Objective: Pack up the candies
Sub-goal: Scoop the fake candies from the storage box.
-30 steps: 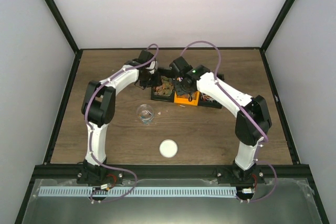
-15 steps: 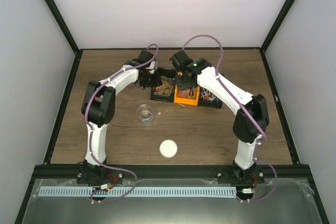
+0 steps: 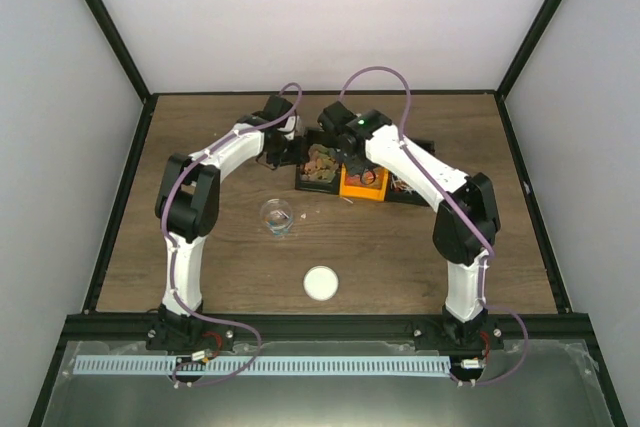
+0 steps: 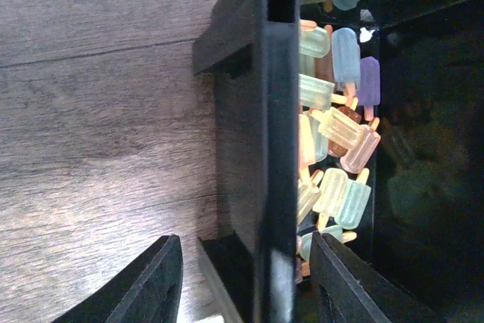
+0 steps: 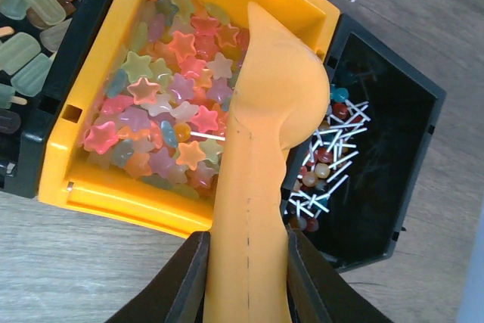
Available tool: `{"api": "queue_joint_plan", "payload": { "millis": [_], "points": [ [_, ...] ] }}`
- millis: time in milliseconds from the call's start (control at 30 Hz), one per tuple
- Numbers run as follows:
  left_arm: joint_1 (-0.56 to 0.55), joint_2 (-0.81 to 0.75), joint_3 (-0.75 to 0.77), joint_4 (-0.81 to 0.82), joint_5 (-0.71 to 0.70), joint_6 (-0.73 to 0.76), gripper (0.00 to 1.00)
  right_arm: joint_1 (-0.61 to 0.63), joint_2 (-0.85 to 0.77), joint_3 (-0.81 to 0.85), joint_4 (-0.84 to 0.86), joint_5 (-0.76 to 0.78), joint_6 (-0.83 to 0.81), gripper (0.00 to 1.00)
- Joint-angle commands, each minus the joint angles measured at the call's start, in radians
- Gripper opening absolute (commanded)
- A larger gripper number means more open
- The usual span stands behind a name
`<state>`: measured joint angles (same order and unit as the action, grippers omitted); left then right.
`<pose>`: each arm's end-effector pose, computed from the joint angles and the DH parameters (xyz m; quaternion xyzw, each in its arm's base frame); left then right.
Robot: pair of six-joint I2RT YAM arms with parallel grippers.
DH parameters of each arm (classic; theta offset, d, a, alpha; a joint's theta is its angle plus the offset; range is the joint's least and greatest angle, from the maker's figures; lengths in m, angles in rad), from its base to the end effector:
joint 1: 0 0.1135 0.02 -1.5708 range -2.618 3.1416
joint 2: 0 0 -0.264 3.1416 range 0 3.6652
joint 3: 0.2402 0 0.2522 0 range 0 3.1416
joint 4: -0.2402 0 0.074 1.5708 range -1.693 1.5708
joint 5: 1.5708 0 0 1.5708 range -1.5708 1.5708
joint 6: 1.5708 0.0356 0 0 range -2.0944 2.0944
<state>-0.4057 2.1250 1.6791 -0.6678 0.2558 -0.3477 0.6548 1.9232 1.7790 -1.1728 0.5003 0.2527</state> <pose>0.4133 -0.1873 0.1892 0.0569 0.9648 -0.1982 0.1633 0.3186 0.2231 0.2836 -0.1612 0.9480 -0.1670 0.2179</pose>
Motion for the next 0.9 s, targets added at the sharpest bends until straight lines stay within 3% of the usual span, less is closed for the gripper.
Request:
{"api": "queue_joint_plan", "payload": {
  "millis": [0, 233, 700, 867],
  "points": [
    [-0.001, 0.018, 0.033, 0.005, 0.021, 0.001, 0.48, 0.006, 0.033, -0.012, -0.039, 0.159, -0.013, 0.01],
    [-0.002, 0.021, 0.016, 0.016, 0.044, -0.006, 0.48, 0.038, 0.113, -0.096, -0.024, 0.153, -0.022, 0.01],
    [-0.004, 0.026, 0.039, 0.024, 0.084, -0.022, 0.48, 0.039, 0.017, -0.228, 0.155, -0.223, 0.064, 0.01],
    [-0.004, 0.024, 0.045, 0.018, 0.083, -0.02, 0.48, 0.039, 0.006, -0.259, 0.187, -0.289, 0.079, 0.01]
  ]
}}
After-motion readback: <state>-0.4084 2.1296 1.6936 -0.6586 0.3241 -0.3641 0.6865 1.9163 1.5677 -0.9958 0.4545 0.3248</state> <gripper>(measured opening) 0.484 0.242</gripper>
